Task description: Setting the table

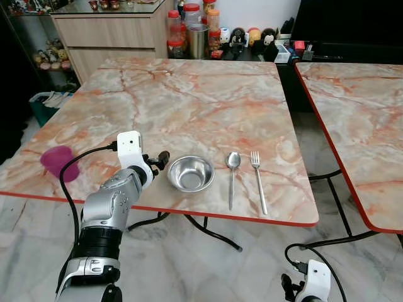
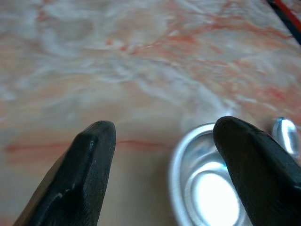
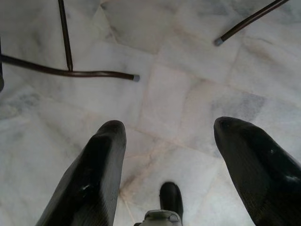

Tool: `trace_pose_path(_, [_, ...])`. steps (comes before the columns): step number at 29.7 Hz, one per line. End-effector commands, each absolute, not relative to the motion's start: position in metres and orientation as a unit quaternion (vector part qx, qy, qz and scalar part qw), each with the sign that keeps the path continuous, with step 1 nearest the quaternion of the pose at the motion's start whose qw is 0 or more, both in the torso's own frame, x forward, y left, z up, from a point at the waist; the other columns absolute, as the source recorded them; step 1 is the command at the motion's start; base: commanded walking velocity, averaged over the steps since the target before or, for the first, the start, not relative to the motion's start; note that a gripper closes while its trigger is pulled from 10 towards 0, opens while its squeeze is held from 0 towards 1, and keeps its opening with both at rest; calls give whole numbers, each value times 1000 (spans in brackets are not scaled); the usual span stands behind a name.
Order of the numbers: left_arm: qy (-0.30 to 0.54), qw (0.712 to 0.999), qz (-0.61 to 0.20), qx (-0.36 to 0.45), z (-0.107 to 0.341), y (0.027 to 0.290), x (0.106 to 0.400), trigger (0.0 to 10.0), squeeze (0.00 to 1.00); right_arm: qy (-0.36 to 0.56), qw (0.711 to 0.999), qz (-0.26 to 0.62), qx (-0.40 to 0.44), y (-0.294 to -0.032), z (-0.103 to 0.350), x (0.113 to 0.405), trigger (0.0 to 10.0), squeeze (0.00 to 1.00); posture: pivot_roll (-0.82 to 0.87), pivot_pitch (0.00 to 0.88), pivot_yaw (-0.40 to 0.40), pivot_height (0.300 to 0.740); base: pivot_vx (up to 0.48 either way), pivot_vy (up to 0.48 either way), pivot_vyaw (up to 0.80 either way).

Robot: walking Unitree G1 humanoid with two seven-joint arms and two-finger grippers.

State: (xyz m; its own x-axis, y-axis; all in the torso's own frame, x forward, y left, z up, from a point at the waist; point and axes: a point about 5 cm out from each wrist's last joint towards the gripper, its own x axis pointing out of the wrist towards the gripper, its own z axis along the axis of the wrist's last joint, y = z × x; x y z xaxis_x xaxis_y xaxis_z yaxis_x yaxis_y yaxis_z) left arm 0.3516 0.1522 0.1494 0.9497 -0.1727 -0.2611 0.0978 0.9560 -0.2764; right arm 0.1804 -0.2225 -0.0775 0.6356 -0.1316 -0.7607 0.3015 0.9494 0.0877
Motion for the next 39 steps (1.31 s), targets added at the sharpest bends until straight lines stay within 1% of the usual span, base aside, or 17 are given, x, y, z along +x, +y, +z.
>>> trace_pose_path(1, [139, 980, -67, -127, 150, 152, 352, 10000, 0, 410, 898, -123, 103, -224, -77, 180, 10000, 0, 84, 0, 7, 736, 292, 0, 0])
trace_pose_path(25, [136, 980, -66, -126, 151, 153, 352, 10000, 0, 414, 897, -114, 103, -224, -77, 180, 10000, 0, 87, 1, 6, 736, 294, 0, 0])
trace_pose_path(33, [138, 980, -49, -136, 152, 162, 352, 10000, 0, 413, 898, -114, 103, -224, -77, 181, 10000, 0, 90, 11, 8, 736, 0, 0, 0])
trace_pose_path(39, [160, 974, -45, -154, 150, 174, 348, 10000, 0, 414, 897, -114, 104, -223, -78, 180, 10000, 0, 97, 33, 19, 736, 0, 0, 0])
